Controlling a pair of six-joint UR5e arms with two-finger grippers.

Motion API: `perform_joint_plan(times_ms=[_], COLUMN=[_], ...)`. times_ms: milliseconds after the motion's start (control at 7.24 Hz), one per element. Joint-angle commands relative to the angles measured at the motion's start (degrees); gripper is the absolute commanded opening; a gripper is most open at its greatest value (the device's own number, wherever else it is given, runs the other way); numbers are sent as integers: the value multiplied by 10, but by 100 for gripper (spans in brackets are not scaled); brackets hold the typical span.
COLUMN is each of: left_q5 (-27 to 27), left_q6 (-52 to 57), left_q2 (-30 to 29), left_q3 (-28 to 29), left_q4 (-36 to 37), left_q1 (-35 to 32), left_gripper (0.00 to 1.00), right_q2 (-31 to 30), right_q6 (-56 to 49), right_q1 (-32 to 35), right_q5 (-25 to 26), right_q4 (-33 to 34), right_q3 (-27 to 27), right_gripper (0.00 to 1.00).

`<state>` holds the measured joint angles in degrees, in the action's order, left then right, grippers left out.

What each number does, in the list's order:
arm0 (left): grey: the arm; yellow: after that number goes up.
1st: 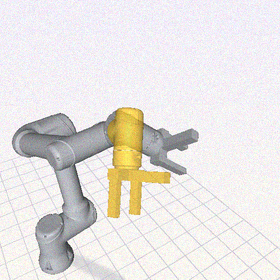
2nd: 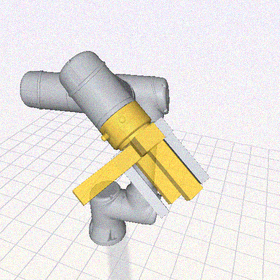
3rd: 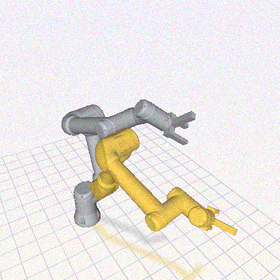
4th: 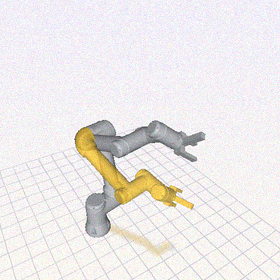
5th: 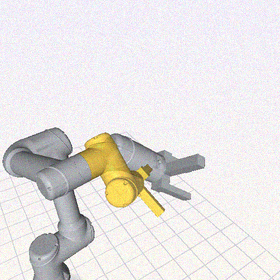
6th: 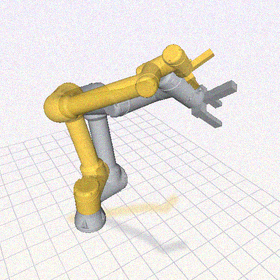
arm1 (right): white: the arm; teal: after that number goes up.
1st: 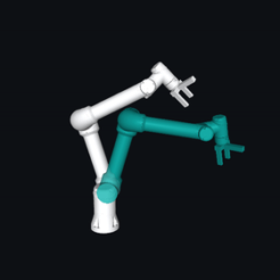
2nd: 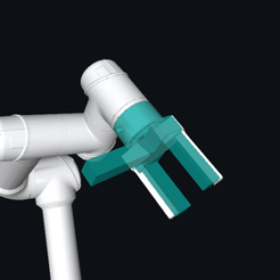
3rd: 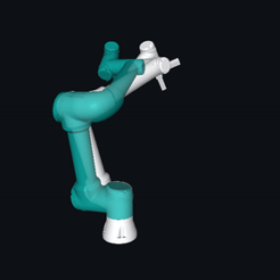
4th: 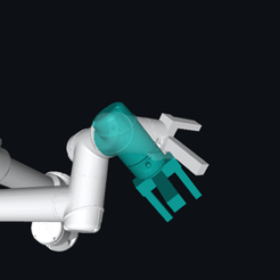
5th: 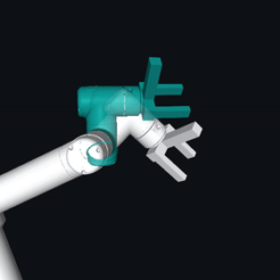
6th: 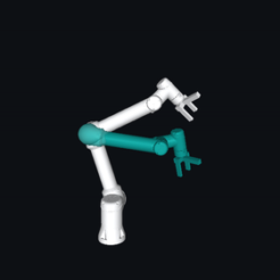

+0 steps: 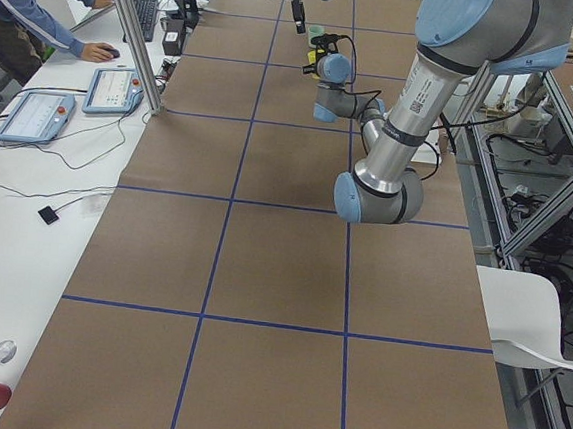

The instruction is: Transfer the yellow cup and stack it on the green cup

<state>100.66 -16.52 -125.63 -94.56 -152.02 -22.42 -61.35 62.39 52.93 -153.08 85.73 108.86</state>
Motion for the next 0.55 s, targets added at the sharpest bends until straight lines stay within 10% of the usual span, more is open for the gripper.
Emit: perform_joint_plan(times_ms=[0,414], left_q5=[1,1], left_q6=[3,3], left_q2=[2,-5], left_q3=[4,3], left_q4=[1,22], left_q1=[1,3], left_gripper=[0,0], right_q2=[6,3], right_q6=[-4,-8], right_q1=[-27,-55], right_q5=[26,86], right_q4=[0,0], right_q3=[2,24], right_gripper=[95,92])
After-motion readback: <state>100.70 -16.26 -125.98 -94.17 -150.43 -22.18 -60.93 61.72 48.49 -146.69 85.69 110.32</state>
